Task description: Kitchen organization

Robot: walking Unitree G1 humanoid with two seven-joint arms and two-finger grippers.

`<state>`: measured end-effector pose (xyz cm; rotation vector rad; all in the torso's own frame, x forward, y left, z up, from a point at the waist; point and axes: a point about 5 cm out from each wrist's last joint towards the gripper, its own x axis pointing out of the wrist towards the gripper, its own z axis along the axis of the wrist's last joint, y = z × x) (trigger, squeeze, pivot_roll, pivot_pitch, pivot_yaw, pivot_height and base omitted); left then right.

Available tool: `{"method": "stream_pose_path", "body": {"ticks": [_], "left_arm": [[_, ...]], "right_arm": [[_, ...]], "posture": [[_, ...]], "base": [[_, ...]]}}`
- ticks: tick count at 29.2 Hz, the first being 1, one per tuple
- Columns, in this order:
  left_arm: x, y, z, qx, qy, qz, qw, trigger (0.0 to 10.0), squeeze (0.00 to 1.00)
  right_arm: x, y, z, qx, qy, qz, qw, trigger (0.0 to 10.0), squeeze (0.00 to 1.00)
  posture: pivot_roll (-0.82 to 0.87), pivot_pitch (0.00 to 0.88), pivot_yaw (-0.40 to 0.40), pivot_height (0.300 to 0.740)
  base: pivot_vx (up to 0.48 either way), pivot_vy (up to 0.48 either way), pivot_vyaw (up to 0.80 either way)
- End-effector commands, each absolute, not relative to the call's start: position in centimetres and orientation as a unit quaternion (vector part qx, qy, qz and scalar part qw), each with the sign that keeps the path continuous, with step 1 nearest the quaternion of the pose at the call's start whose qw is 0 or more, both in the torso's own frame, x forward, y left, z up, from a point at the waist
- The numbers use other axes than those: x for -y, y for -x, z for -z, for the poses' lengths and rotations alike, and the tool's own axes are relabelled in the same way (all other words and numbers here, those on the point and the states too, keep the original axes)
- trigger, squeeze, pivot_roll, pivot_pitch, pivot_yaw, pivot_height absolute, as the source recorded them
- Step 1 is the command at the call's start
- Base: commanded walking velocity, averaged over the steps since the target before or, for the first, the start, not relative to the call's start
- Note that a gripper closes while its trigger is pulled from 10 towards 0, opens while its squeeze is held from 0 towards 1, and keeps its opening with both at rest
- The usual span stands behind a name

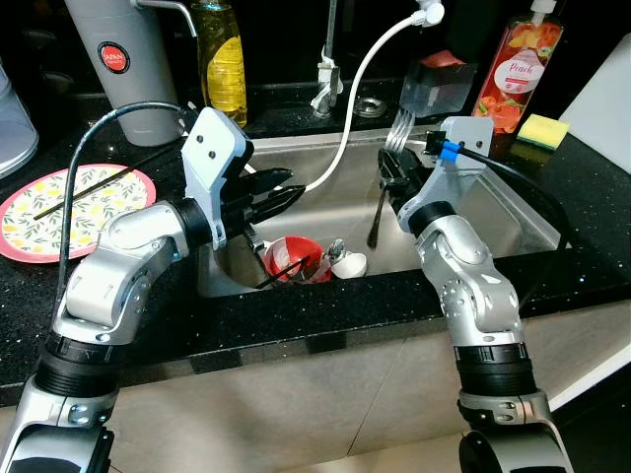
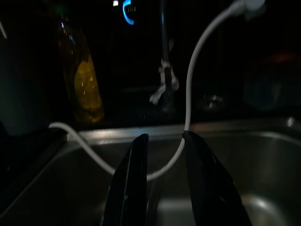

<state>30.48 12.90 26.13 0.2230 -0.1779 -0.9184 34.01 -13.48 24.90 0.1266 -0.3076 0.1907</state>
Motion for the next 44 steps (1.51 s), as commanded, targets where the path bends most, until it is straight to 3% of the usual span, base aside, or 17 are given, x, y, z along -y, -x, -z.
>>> {"method": "stream_pose_path", "body": {"ticks": [1,6,25,28,44], "left_arm": [[-12.8,-30.3,-26.2,0.085,-0.113,0.439,0.887,10.0,0.0],[-12.9,-31.3,-27.1,0.093,-0.075,0.403,0.907,10.0,0.0],[-12.2,-32.0,-26.5,0.073,-0.092,0.348,0.93,10.0,0.0],[-12.4,-32.9,-27.2,0.106,-0.082,0.269,0.954,10.0,0.0],[-12.9,-33.3,-27.2,0.115,-0.067,0.183,0.974,10.0,0.0]], "right_arm": [[13.3,-33.8,-25.8,0.178,-0.059,-0.096,0.978,10.0,0.0],[13.4,-33.3,-26.8,0.209,-0.053,-0.087,0.973,10.0,0.0],[14.0,-32.6,-25.8,0.192,-0.036,-0.062,0.979,10.0,0.0],[14.7,-32.5,-25.5,0.185,-0.025,-0.051,0.981,10.0,0.0],[14.8,-31.6,-25.9,0.183,0.014,-0.067,0.981,10.0,0.0]], "posture": [[0.07,0.0,-0.012,0.74],[0.06,0.0,-0.009,0.74],[0.06,0.0,0.003,0.74],[0.06,0.0,0.008,0.74],[0.06,0.0,0.001,0.74]], "base": [[0.0,0.0,0.0],[0.0,0.0,0.0],[0.0,0.0,0.0],[0.0,0.0,0.0],[0.0,0.0,0.0]]}}
